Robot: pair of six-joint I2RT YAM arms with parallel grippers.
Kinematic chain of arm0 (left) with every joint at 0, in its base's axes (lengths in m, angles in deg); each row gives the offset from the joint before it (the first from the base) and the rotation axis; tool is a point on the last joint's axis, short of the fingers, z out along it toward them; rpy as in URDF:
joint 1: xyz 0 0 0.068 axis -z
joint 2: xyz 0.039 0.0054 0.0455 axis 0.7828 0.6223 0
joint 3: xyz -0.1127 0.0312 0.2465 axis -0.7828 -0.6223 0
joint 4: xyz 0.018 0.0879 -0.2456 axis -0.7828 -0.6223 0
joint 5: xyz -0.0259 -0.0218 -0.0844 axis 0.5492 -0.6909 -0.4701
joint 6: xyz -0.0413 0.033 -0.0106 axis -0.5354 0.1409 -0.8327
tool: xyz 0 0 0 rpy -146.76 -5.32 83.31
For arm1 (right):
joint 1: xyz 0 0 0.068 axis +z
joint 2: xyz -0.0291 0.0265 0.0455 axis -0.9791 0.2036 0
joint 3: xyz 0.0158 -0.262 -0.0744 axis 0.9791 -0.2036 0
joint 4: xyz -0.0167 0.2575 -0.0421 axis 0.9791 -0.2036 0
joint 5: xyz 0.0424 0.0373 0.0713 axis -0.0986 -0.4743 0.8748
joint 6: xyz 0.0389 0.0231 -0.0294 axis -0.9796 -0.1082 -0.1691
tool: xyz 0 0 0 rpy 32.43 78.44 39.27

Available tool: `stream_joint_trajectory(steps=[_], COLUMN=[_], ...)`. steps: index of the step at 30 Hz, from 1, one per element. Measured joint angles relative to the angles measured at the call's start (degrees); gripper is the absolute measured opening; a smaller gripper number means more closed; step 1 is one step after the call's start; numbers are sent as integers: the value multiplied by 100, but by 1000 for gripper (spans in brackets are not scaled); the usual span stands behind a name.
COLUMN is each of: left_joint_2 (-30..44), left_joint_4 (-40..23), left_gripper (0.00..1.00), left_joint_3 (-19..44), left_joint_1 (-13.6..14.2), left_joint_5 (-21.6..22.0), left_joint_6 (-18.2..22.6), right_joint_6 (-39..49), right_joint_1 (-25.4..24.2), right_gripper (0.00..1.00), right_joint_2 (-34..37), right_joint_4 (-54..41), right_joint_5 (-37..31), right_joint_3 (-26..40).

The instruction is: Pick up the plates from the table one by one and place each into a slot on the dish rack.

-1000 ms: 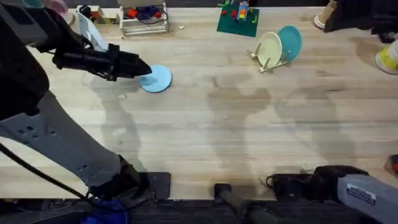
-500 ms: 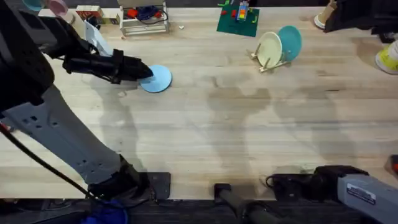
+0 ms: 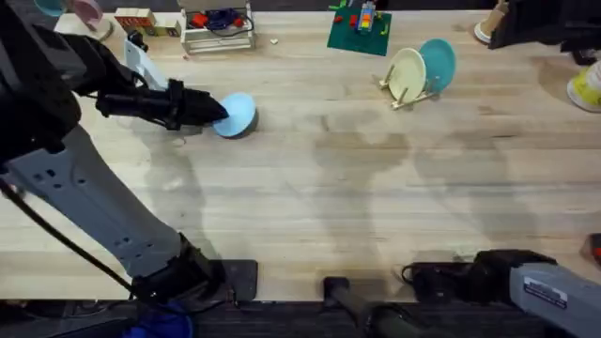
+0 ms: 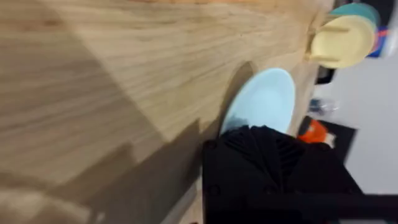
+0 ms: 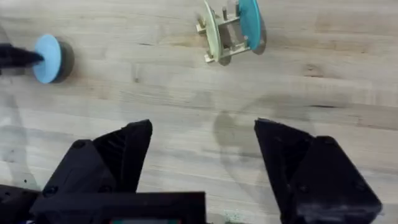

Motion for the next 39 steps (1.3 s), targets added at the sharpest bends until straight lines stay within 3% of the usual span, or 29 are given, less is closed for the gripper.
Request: stream_joint_trajectory(steps=[5, 30, 39], left_joint_2=[301, 332, 332], left_joint_4=[-84, -120, -120], left_gripper=[40, 41, 41], left_joint_3=[60, 85, 85], left_joint_1=[-16, -13, -13], left_joint_5=[-447, -466, -466], left_joint_6=[36, 79, 84], right_joint_6=[2, -169, -638], right_joint_1=[0, 0, 324], right_gripper=[994, 995, 993], right_joint_2=[0, 25, 1013], right_joint_4=[-2, 64, 603], right_joint_5=[0, 207, 991], right_joint_3=[0, 3, 46])
